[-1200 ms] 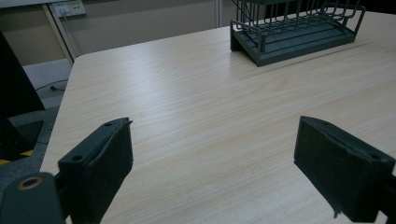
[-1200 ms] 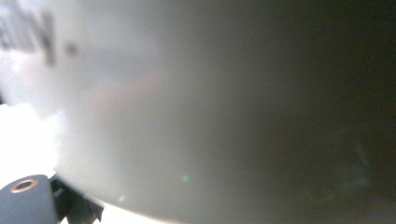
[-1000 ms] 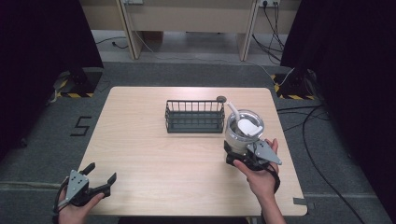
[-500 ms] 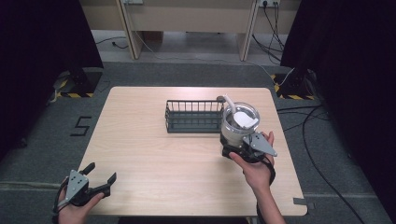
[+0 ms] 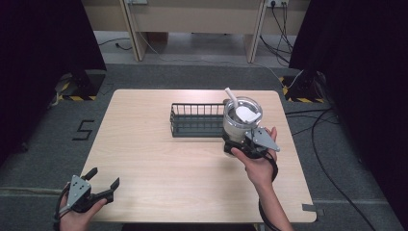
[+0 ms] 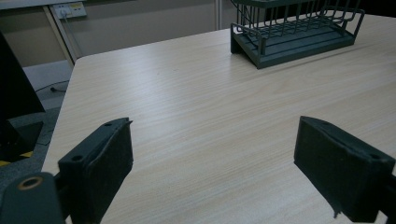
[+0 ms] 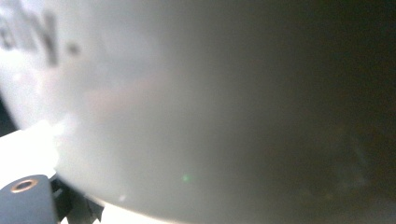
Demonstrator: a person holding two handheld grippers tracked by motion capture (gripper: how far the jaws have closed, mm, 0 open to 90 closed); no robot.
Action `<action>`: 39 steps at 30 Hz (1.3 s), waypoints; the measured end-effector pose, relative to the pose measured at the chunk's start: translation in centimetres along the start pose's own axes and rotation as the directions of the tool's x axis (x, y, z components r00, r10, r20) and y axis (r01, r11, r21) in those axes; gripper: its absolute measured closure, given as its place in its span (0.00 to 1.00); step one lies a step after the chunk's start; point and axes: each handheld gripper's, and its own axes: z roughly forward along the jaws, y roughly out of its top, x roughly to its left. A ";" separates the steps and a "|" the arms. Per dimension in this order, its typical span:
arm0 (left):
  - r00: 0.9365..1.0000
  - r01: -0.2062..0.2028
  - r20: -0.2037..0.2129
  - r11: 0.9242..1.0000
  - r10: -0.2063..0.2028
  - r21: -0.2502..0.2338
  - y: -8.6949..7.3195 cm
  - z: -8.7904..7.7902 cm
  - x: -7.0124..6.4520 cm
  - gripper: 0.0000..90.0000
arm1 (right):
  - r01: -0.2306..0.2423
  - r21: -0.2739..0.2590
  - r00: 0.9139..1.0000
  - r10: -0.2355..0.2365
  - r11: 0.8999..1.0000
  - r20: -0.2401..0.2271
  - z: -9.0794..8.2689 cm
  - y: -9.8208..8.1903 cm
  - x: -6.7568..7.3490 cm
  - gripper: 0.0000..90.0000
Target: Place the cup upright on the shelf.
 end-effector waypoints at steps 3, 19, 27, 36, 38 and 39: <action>1.000 0.000 0.001 1.000 0.000 0.002 0.0 0.0 0.0 0.12 | -0.003 -0.003 1.000 0.003 1.000 -0.001 0.4 0.3 0.0 0.11; 1.000 -0.001 0.002 1.000 0.001 0.002 0.1 -0.1 0.0 0.12 | -0.005 -0.017 1.000 0.005 1.000 -0.003 2.2 1.7 0.3 0.11; 1.000 0.001 0.002 1.000 -0.001 0.000 0.1 -0.1 0.1 0.12 | -0.012 -0.017 1.000 0.012 1.000 -0.003 3.3 2.1 0.4 0.11; 1.000 0.002 0.003 1.000 -0.002 -0.001 0.1 -0.1 0.0 0.12 | -0.016 -0.018 1.000 0.016 1.000 -0.004 4.8 2.8 0.7 0.11; 1.000 0.003 0.004 1.000 -0.003 -0.001 0.1 -0.1 0.0 0.12 | -0.017 -0.018 1.000 0.017 1.000 -0.005 4.9 2.9 0.7 0.11; 1.000 0.002 0.004 1.000 -0.002 0.000 0.1 -0.1 0.0 0.12 | -0.018 -0.019 1.000 0.018 1.000 -0.006 5.0 2.9 0.8 0.11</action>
